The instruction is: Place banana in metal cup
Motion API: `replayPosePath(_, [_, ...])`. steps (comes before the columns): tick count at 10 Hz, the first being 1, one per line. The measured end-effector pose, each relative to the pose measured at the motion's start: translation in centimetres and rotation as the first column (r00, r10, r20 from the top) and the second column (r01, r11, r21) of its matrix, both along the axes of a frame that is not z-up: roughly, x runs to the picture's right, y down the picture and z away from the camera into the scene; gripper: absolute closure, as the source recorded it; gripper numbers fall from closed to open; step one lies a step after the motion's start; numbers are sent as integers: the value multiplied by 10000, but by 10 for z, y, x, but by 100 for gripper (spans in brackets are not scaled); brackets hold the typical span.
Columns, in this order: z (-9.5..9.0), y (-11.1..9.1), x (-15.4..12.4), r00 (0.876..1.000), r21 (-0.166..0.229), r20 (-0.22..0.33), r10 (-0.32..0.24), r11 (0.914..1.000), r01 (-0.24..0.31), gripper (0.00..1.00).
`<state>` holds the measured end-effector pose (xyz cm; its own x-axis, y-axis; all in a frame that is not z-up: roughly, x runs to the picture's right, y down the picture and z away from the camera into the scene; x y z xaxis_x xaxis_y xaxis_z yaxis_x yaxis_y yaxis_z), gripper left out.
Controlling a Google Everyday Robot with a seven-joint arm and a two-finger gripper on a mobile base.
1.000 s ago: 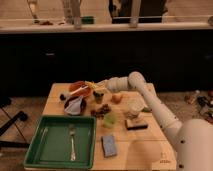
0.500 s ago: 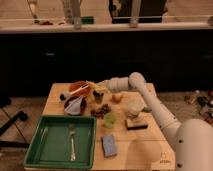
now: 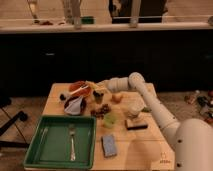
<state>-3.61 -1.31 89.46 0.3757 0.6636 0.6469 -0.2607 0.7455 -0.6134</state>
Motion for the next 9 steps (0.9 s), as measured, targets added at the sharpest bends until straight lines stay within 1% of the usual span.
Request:
replayPosePath(1, [0, 0, 0, 10000, -3, 18, 22, 10000, -22, 26])
replayPosePath(2, [-1, 0, 1, 10000, -3, 42, 41, 10000, -41, 21])
replayPosePath(6, [-1, 0, 4, 9999, 51, 24, 141, 9999, -141, 20])
replayPosePath(9, [-4, 0, 5, 9997, 273, -191, 180, 9995, -175, 20])
